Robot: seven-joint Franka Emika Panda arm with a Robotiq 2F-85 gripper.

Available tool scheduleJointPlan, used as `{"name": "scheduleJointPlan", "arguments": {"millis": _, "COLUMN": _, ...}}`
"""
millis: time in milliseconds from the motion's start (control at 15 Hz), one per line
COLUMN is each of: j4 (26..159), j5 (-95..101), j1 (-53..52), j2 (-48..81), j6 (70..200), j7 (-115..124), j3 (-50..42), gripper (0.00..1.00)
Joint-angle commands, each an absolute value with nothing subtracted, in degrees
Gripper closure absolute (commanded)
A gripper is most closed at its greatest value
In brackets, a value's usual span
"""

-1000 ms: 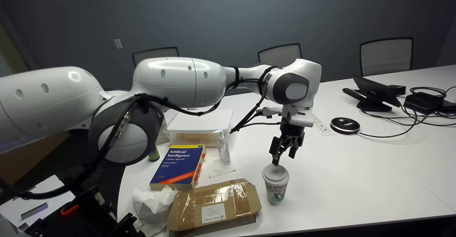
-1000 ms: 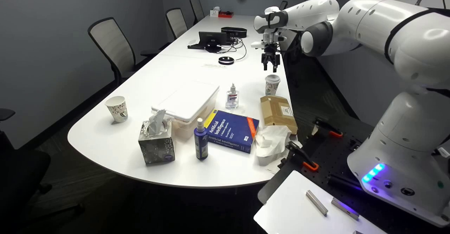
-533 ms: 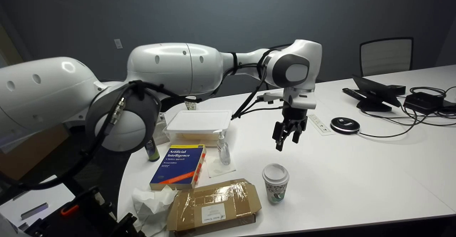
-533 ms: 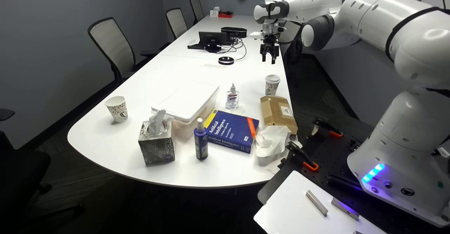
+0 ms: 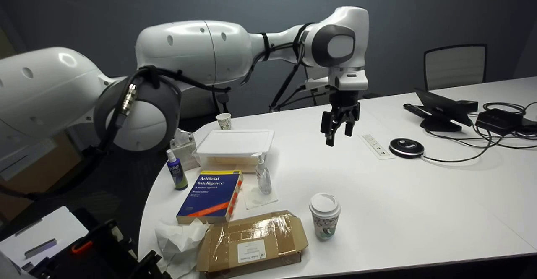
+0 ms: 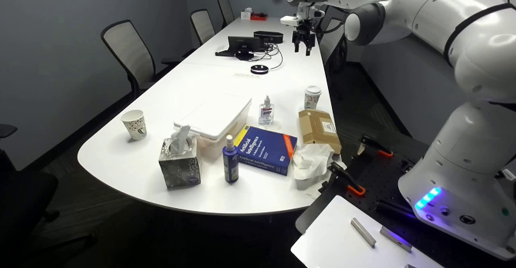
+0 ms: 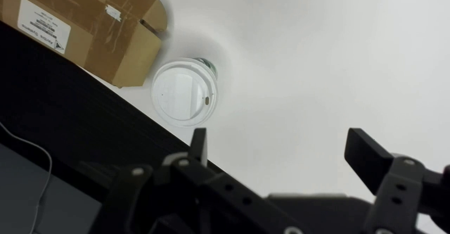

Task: Put the white lid on the cup next to it

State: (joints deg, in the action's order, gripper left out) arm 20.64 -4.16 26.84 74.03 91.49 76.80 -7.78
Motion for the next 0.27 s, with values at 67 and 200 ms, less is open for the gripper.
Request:
{"name": "scheduleJointPlan", "arguments": {"millis": 67, "j4": 21.7, "j5": -2.24, "j1": 25.43, "j2": 71.54, "j6": 91.87, "j7": 76.48, "j3": -8.07, "gripper": 0.0}}
{"name": "scheduleJointPlan", "arguments": {"millis": 200, "j4": 21.79, "j5": -1.82, "j1": 25.1, "j2": 71.28, "j6": 91.79, "j7": 76.27, "j3": -8.1, "gripper": 0.0}}
